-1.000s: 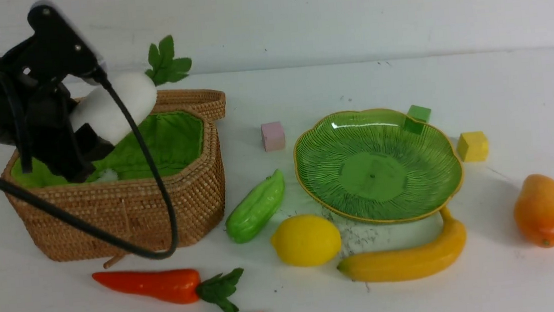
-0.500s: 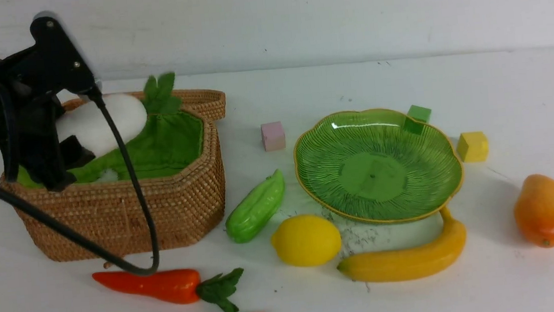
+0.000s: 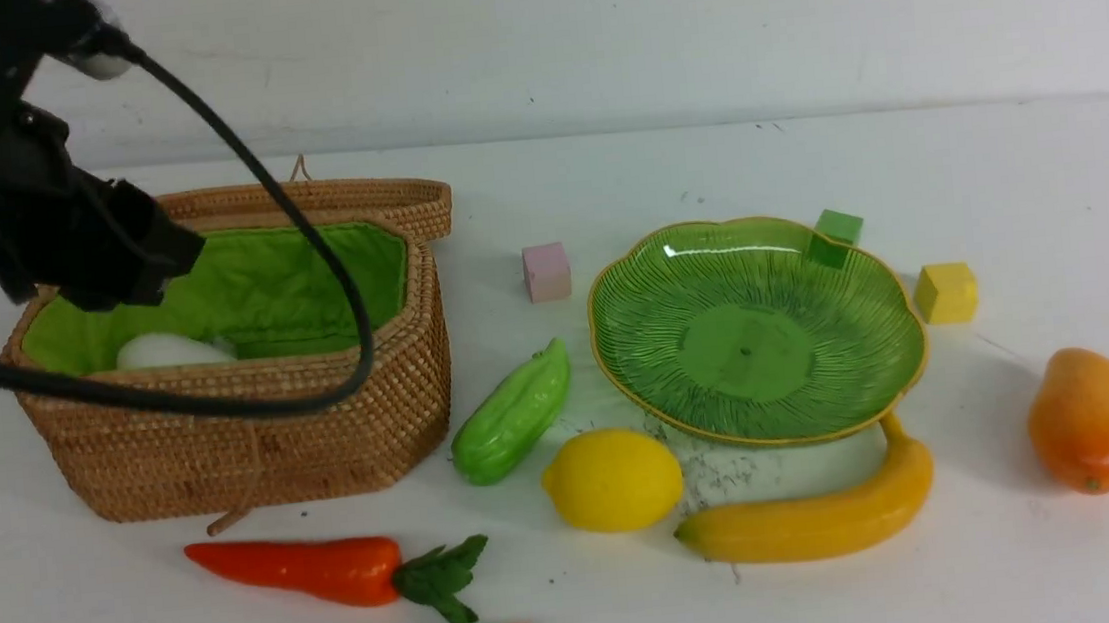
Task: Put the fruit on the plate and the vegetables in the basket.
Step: Use the left arm to grab a carrot and put it into the left basket
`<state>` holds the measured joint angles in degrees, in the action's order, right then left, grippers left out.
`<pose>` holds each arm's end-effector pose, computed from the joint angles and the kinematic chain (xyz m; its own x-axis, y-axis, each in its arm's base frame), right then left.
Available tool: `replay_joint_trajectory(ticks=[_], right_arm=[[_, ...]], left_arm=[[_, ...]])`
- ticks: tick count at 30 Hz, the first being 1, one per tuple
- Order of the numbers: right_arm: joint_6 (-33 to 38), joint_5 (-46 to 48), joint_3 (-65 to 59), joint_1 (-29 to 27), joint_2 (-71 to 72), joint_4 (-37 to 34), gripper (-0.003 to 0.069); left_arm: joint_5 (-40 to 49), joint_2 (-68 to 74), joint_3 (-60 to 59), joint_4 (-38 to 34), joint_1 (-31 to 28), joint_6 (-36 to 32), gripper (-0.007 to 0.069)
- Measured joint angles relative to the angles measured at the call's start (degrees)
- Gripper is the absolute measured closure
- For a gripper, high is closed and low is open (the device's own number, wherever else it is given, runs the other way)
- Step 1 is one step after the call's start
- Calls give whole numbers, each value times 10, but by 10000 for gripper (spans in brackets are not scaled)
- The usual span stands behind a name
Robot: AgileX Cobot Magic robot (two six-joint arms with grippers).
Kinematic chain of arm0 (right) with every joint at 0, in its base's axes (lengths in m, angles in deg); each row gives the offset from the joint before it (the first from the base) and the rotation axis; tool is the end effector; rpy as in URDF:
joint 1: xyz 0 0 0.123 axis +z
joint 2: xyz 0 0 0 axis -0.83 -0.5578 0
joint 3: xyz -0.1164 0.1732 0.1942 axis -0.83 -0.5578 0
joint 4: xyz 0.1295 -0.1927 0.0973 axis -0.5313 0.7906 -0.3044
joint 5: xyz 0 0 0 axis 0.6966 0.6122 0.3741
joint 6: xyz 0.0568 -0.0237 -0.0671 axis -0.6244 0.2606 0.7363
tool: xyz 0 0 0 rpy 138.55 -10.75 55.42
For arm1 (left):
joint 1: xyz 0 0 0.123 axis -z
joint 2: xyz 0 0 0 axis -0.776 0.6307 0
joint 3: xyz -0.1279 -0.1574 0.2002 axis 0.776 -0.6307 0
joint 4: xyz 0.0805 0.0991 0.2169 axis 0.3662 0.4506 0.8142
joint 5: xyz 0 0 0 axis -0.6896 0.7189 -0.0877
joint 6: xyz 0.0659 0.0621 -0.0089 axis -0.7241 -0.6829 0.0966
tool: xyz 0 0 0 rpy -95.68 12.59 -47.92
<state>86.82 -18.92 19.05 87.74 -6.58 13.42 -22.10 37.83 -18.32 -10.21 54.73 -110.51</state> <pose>0.0823 0.0650 0.4508 -0.2260 -0.3109 -0.9232 -0.6662 0.7407 -0.0863 0.2818 -0.0372 0.3649 -0.4822 0.4187 -0.7695 0.4483 0.8726 0.1939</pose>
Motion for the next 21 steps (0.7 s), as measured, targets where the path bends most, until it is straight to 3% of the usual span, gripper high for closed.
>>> replay_joint_trajectory(ticks=[1,5,7,11,15,19,20,21], right_arm=[[0,3,0,0,0,-1,454],[0,6,0,0,0,-4,450],[0,9,0,0,0,-5,448],[0,24,0,0,0,-11,447],[0,48,0,0,0,-13,447],[-5,75,0,0,2,-13,447],[-6,92,0,0,5,-14,447],[-6,92,0,0,5,-14,447]], left_arm=[[46,-19,0,-21,0,7,321],[168,-50,-8,-41,5,-40,592],[192,-65,-28,-41,19,-72,638],[191,-101,-124,-41,93,-123,638],[136,-99,-228,-23,151,-164,620],[42,-64,-265,-18,159,-182,487],[9,-49,-266,-21,159,-184,392],[5,-46,-266,-21,160,-185,392]])
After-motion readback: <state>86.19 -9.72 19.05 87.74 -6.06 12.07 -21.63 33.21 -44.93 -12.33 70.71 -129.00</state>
